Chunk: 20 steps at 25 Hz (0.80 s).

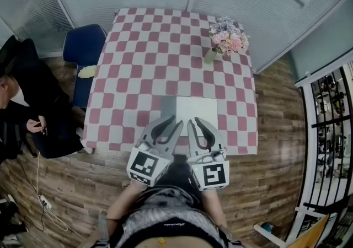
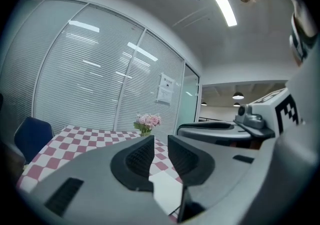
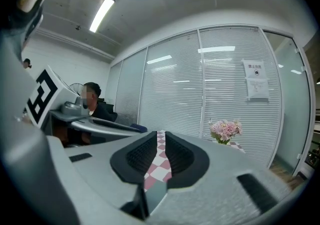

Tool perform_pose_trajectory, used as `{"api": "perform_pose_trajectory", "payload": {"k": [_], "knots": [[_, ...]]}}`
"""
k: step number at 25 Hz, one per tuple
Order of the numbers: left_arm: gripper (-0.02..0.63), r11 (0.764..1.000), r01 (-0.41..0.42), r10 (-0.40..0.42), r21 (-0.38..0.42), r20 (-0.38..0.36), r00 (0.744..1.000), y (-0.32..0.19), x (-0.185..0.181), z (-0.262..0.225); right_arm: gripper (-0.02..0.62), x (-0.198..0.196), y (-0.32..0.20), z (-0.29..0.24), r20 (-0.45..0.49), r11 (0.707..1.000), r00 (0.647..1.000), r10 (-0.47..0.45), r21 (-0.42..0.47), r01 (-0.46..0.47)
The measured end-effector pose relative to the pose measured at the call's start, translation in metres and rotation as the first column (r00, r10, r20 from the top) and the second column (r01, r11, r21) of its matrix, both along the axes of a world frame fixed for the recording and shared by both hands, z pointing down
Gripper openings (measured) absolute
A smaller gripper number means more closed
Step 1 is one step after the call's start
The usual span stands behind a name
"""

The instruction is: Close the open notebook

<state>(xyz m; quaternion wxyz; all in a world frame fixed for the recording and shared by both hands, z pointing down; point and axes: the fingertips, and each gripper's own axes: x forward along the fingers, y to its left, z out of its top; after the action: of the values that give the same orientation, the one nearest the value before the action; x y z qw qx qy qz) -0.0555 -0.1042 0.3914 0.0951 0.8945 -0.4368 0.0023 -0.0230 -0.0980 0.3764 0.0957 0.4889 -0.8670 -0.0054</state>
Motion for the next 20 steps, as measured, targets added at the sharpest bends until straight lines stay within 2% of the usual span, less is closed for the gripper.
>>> {"api": "perform_pose_trajectory", "payload": {"k": [8, 20], "knots": [[0.063, 0.997, 0.076, -0.076, -0.012, -0.011, 0.997, -0.025, 0.022, -0.009, 0.06, 0.014, -0.027, -0.004, -0.008, 0.994, 0.994, -0.105, -0.003, 0.105], [0.063, 0.993, 0.106, -0.106, -0.054, 0.015, 0.994, -0.038, 0.034, 0.011, 0.06, 0.026, -0.038, 0.01, 0.001, 0.989, 0.99, -0.139, -0.043, 0.138]]}}
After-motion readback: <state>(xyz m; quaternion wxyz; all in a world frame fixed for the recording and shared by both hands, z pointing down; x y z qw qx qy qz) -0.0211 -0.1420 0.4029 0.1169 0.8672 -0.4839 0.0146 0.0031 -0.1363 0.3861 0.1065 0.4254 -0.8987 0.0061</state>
